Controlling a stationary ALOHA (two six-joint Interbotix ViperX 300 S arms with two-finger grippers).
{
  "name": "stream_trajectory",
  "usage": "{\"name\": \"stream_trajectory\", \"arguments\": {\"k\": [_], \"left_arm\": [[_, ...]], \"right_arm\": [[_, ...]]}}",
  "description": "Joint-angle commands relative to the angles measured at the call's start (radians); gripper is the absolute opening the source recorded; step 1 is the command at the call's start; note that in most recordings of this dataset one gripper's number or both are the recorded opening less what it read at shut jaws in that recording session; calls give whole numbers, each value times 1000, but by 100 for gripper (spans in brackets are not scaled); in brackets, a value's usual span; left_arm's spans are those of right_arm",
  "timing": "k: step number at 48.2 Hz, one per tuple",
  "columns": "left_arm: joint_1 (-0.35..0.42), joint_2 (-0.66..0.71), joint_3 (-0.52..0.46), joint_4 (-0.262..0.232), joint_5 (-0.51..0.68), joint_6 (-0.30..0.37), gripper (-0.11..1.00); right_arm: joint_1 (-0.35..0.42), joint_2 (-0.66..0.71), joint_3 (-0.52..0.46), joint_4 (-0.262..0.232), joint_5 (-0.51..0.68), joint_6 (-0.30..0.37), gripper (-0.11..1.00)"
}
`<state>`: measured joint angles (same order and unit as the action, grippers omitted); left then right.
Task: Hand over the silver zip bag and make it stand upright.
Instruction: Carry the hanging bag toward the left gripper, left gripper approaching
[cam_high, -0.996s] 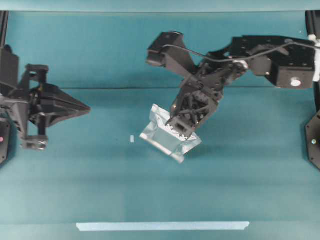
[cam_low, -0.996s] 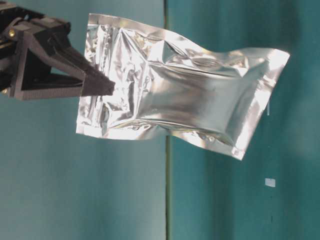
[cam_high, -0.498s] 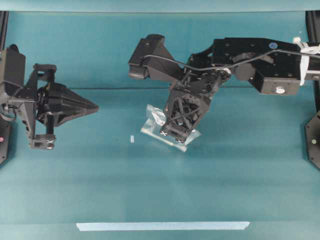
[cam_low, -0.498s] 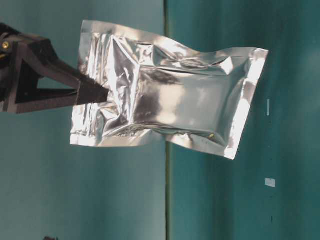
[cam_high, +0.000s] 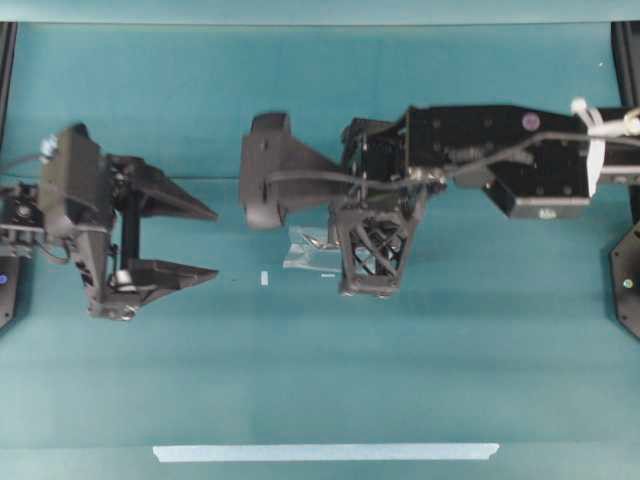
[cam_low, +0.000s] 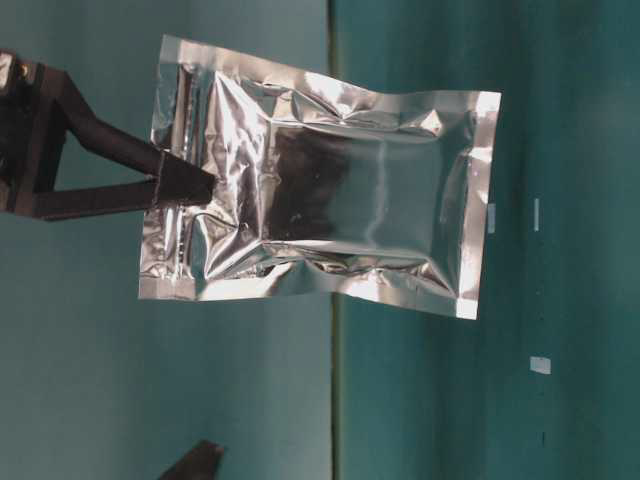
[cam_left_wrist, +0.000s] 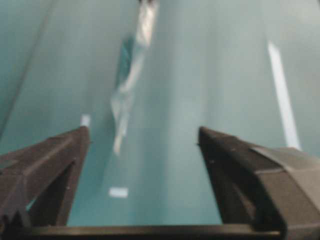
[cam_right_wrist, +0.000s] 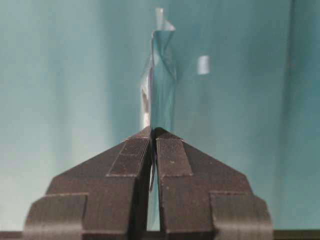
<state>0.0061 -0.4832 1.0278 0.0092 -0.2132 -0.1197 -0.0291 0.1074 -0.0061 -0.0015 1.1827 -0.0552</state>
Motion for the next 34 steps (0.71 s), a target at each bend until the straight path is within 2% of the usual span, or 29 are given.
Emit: {"name": "stream_trajectory", "arguments": {"k": [1, 11, 34], "left_arm": [[-6, 20, -20, 0, -17, 31, 93], [-5, 52, -18, 2, -46, 51, 94], [8, 137, -25, 0, -97, 57, 94]], "right_arm": [[6, -12, -17, -12, -5, -29, 5], [6, -6, -15, -29, -8, -51, 5], [20, 23, -15, -29, -37, -69, 5]]}}
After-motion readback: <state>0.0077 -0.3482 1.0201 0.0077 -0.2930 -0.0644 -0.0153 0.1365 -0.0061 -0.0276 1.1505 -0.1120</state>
